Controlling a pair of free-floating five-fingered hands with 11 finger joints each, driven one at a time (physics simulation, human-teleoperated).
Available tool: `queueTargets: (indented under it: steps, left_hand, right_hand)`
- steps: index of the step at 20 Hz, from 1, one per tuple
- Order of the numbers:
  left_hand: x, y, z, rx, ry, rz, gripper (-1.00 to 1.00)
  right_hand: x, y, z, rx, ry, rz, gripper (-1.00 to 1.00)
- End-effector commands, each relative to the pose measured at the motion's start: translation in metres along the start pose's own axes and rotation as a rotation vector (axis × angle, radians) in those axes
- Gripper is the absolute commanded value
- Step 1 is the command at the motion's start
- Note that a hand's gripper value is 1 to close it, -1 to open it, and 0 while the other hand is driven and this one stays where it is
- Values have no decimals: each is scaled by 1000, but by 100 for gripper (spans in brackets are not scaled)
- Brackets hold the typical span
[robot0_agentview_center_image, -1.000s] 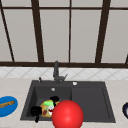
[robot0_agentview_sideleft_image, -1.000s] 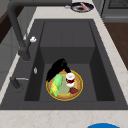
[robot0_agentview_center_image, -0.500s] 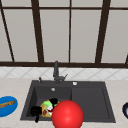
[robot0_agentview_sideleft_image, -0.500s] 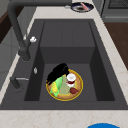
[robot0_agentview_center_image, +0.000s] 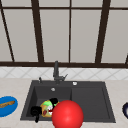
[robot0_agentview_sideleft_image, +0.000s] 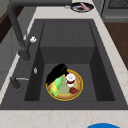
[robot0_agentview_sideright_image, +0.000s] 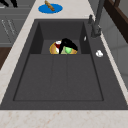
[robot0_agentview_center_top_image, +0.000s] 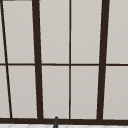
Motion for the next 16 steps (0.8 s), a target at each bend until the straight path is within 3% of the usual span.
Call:
queueTargets:
  steps: [1,3,7,9,13,16]
  left_hand:
    - [0,0,0,0,0,0,0]
    - [0,0,0,0,0,0,0]
    - [0,0,0,0,0,0,0]
    - [0,0,0,0,0,0,0]
    - [0,0,0,0,0,0,0]
    - [0,0,0,0,0,0,0]
  right_hand:
    - [-7,11,-8,-41,1,13,100]
    - [-3,6,-10,-43,-2,30,100]
    - [-3,3,-1,-210,-5,39,100]
    - [-3,3,1,-258,-5,43,100]
    - [-3,0,-4,-244,-20,-25,100]
    - [-12,-26,-2,-257,-4,-71,100]
